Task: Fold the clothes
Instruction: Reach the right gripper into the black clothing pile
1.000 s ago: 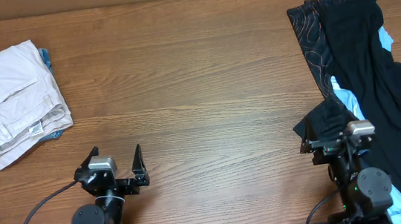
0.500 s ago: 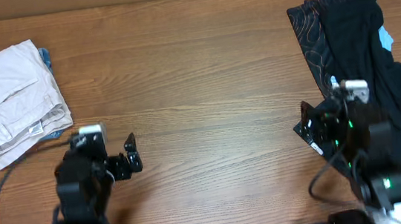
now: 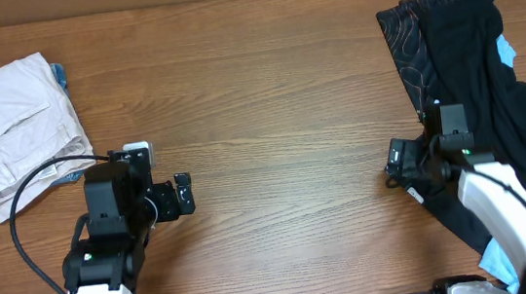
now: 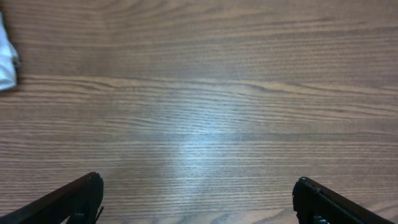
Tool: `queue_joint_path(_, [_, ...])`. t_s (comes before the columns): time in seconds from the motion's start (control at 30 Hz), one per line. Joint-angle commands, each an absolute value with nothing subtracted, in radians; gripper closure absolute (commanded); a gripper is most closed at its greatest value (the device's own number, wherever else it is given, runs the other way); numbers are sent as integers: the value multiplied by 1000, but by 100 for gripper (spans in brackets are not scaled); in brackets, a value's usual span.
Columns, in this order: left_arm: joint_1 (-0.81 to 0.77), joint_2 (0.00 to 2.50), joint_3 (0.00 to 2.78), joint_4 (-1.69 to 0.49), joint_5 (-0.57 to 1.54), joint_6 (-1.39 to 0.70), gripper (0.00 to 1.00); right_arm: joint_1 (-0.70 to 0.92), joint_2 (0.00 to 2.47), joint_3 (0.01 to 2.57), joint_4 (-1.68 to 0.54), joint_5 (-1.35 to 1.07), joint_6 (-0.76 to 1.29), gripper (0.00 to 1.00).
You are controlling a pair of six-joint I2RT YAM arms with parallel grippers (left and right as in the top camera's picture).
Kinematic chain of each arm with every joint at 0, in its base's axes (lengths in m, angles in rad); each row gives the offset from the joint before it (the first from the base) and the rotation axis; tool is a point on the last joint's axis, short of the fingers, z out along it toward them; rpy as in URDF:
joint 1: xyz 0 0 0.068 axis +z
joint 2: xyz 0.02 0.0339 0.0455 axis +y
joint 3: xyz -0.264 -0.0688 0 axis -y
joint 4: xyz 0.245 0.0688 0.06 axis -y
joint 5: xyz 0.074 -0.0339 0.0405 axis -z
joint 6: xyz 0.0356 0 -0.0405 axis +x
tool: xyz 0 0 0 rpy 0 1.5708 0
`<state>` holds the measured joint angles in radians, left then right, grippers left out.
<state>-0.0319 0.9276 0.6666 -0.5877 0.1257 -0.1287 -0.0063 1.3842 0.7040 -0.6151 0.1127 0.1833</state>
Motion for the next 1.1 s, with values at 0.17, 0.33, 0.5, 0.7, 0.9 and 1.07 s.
queue_joint_path(0.17, [-27, 941, 690, -586, 158, -139, 0, -17, 1600, 726, -622, 54, 214, 21])
queue_joint_path(0.33, [-27, 941, 691, -579, 158, -139, 0, -17, 1635, 726, -619, 12, 214, 86])
queue_joint_path(0.5, [-27, 941, 690, -572, 159, -139, 0, -17, 1632, 737, -627, -28, 214, 96])
queue_joint_path(0.7, [-27, 941, 690, -541, 159, -139, 0, -17, 1560, 967, -858, -27, 201, 96])
queue_joint_path(0.9, [-27, 941, 690, -538, 159, -139, 0, 8, 1505, 1298, -1056, -85, 156, 96])
queue_joint_path(1.07, [-27, 941, 691, -538, 159, -139, 0, 93, 1504, 1394, -1123, -100, 149, 96])
